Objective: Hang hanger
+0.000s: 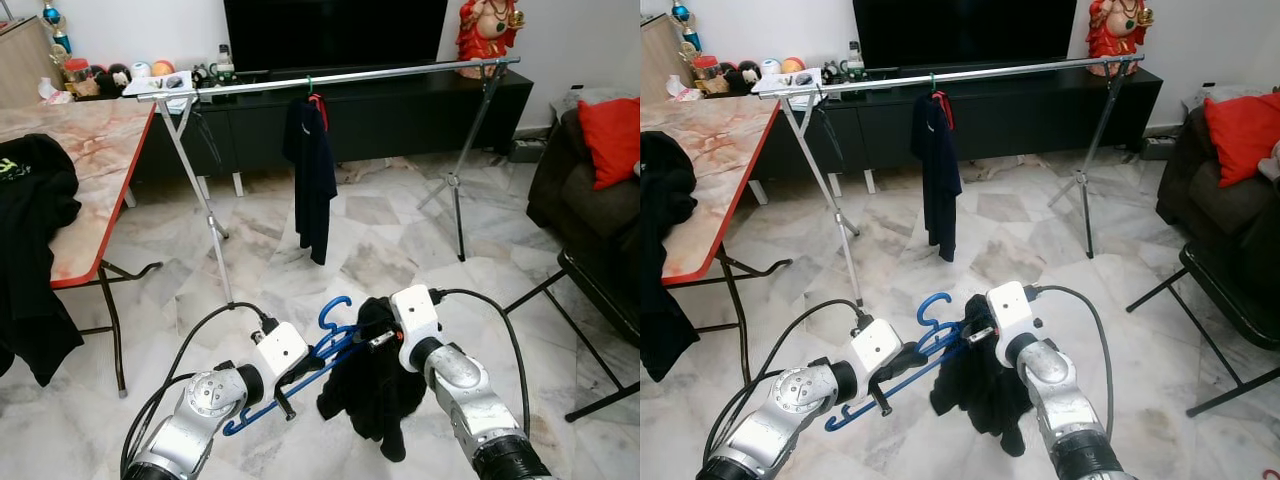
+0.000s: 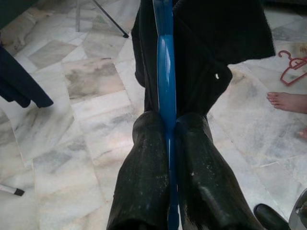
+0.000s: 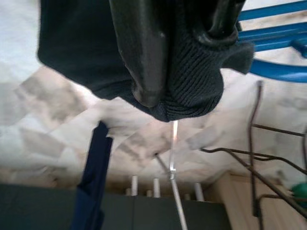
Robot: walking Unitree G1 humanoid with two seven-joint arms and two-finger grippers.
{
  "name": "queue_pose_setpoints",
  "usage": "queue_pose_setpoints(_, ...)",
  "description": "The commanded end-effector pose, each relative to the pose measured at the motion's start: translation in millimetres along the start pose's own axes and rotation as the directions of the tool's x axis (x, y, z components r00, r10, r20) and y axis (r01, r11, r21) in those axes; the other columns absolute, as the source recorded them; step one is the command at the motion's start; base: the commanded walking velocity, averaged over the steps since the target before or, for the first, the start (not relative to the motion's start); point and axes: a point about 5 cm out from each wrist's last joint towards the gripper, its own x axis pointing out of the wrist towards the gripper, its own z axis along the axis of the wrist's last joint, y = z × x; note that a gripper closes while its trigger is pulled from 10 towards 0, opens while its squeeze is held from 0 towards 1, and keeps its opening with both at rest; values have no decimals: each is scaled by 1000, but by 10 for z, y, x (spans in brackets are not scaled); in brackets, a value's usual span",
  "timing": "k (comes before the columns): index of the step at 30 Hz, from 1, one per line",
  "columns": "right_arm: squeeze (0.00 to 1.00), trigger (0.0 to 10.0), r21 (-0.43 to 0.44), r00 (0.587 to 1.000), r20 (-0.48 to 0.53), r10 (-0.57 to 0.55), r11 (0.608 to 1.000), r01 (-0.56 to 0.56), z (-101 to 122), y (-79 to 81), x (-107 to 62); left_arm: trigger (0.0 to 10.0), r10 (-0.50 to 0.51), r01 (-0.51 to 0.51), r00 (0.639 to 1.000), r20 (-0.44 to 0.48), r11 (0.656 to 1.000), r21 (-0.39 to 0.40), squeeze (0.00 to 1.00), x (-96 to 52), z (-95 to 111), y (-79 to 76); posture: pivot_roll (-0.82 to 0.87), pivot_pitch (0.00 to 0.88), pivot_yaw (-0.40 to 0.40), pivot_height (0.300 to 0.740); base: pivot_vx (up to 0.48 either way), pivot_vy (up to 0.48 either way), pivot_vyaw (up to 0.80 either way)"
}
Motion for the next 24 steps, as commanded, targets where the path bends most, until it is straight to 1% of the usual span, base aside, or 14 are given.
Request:
queue_pose_setpoints(1,0,10000,49,998,51,43,998,-46,80,28,-12,10000,-7,7,1000,15,1000,-10,0,12,27,-12,67,47,12,740,0,0,0)
queue_pose_setpoints(2,0,10000,64,996,70,52,996,-56,106,32,-16,10000,-9,9,1000,17,1000,-11,0,14,30,-16,66,48,13,740,0,0,0)
queue_pose_setpoints(4,0,10000,137,984,148,97,983,-118,233,65,-41,10000,-13,14,1000,18,1000,-13,0,27,36,-29,64,48,14,740,0,0,0)
queue_pose_setpoints(7,0,10000,144,985,153,84,984,-107,266,43,-51,10000,-21,21,1000,19,1000,-13,0,37,40,-40,62,48,15,740,0,0,0)
queue_pose_setpoints(8,0,10000,134,989,139,55,988,-74,254,9,-50,10000,-25,25,1000,18,1000,-14,0,38,40,-43,62,48,15,740,0,0,0)
queue_pose_setpoints(9,0,10000,132,994,92,-61,990,48,196,-131,-45,10000,-32,32,999,15,999,-12,0,39,39,-48,65,47,15,740,0,0,0)
queue_pose_setpoints(10,0,10000,145,987,66,-147,980,136,158,-234,-53,10000,-33,33,999,13,999,-12,0,36,34,-47,65,47,15,740,0,0,0)
queue_pose_setpoints(11,0,10000,155,979,48,-199,970,189,136,-299,-63,10000,-33,33,999,11,999,-11,0,33,31,-46,65,47,15,740,0,0,0)
queue_pose_setpoints(12,0,10000,179,960,16,-279,946,272,99,-402,-90,10000,-33,33,999,9,999,-11,0,23,24,-42,65,47,15,740,0,0,0)
queue_pose_setpoints(14,0,10000,183,957,10,-291,941,284,92,-419,-96,10000,-33,33,999,8,999,-11,0,22,23,-41,70,47,15,740,0,0,0)
queue_pose_setpoints(15,0,10000,193,941,-19,-338,922,335,51,-505,-135,10000,-32,32,999,6,999,-11,0,8,15,-34,70,47,15,740,0,0,0)
queue_pose_setpoints(16,0,10000,189,935,-18,-355,917,352,48,-538,-154,10000,-32,32,999,4,999,-10,0,-3,9,-31,70,47,15,740,0,0,0)
queue_pose_setpoints(21,0,10000,189,936,-7,-351,919,346,63,-552,-179,10000,-35,35,999,-3,999,-12,0,-23,-10,-31,70,47,15,740,0,0,0)
queue_pose_setpoints(24,0,10000,196,951,-10,-309,932,305,57,-486,-164,10000,-41,41,999,3,999,-16,0,-11,1,-43,70,47,15,740,0,0,0)
